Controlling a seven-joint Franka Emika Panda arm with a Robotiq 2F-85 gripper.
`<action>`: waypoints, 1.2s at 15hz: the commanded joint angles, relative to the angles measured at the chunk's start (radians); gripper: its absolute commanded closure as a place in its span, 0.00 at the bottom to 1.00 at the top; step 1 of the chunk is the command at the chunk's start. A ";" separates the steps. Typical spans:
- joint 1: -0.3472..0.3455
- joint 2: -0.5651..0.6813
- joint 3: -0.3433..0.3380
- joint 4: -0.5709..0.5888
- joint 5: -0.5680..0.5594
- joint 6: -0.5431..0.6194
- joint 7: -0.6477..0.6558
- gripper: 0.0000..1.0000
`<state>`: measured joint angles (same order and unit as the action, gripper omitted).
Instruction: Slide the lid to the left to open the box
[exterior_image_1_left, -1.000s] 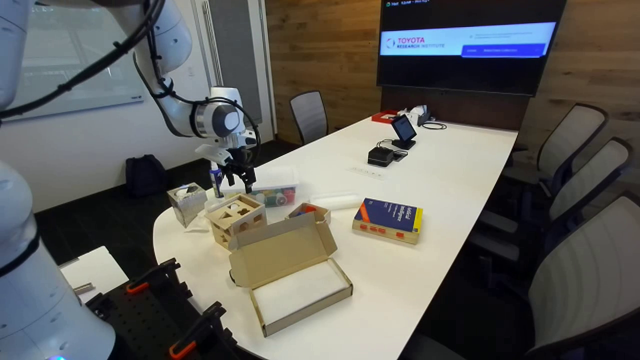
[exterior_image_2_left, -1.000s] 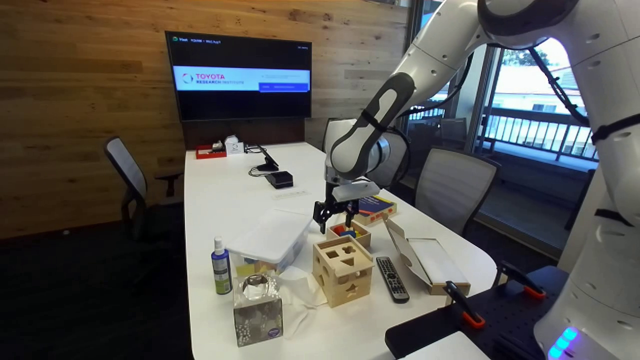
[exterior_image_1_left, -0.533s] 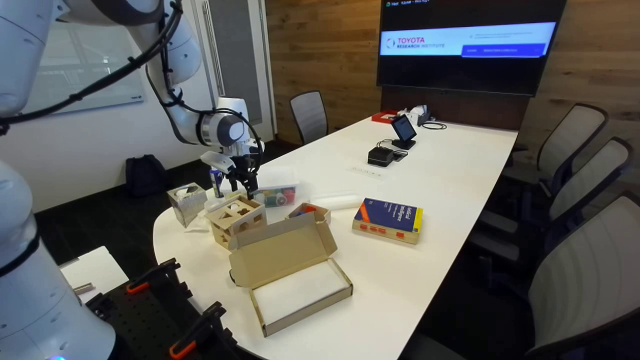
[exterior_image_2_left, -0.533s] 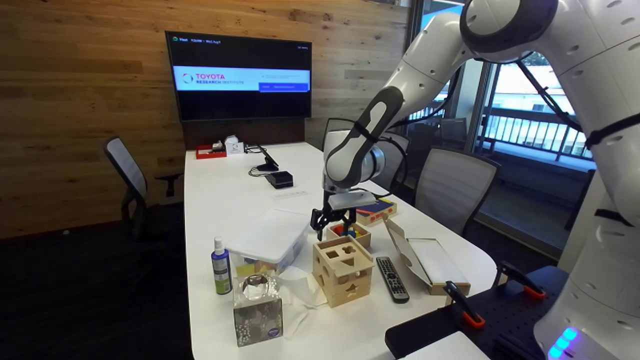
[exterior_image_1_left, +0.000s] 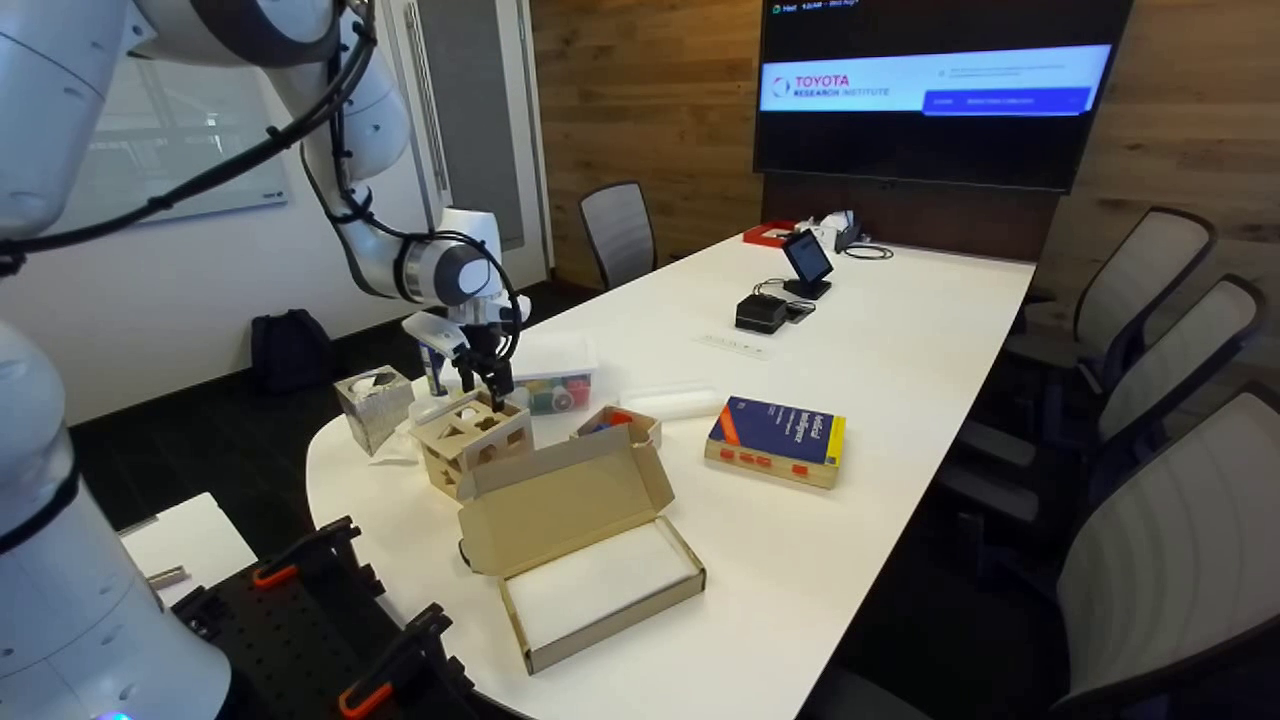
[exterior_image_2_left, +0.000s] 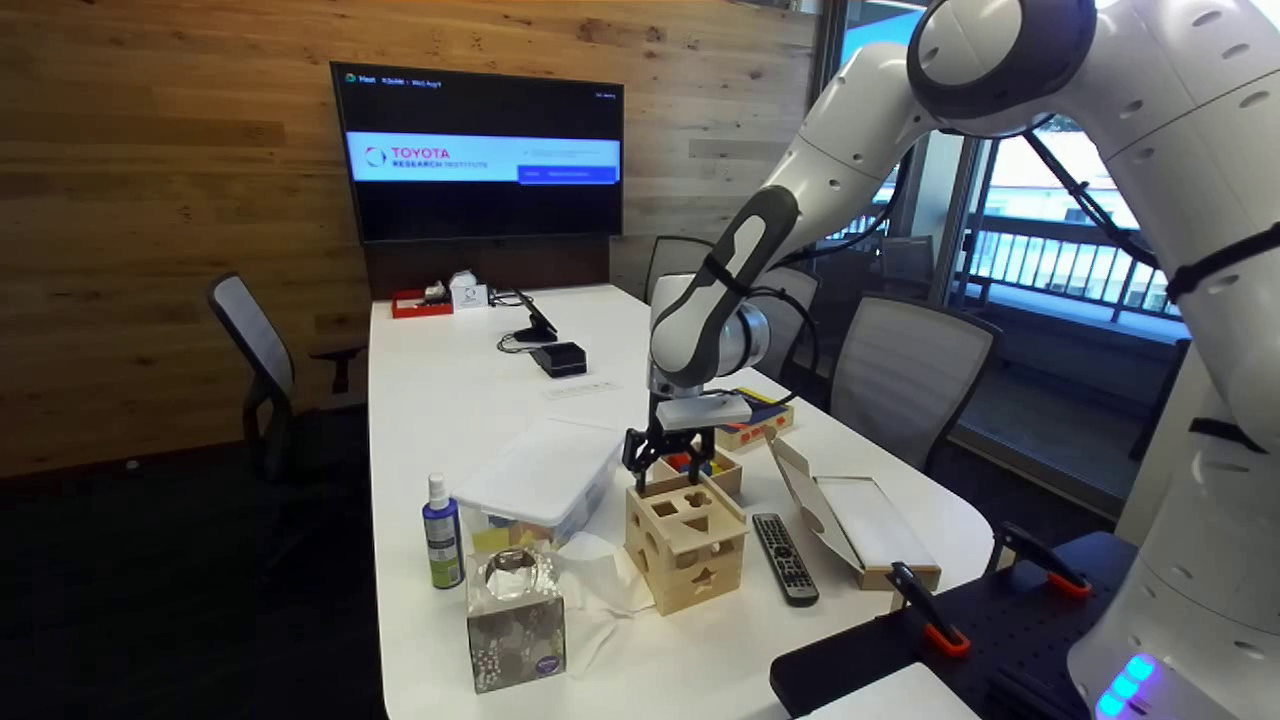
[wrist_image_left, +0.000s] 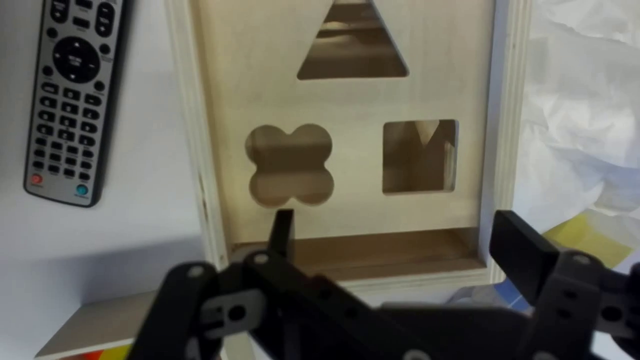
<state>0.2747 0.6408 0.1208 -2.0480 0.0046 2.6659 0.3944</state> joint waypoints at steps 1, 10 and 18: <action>0.025 0.014 -0.028 0.022 0.018 0.009 -0.006 0.00; 0.008 0.063 -0.023 0.077 0.027 -0.008 -0.034 0.00; 0.004 0.076 -0.016 0.103 0.031 -0.043 -0.049 0.00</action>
<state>0.2769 0.7032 0.1024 -1.9776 0.0055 2.6600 0.3806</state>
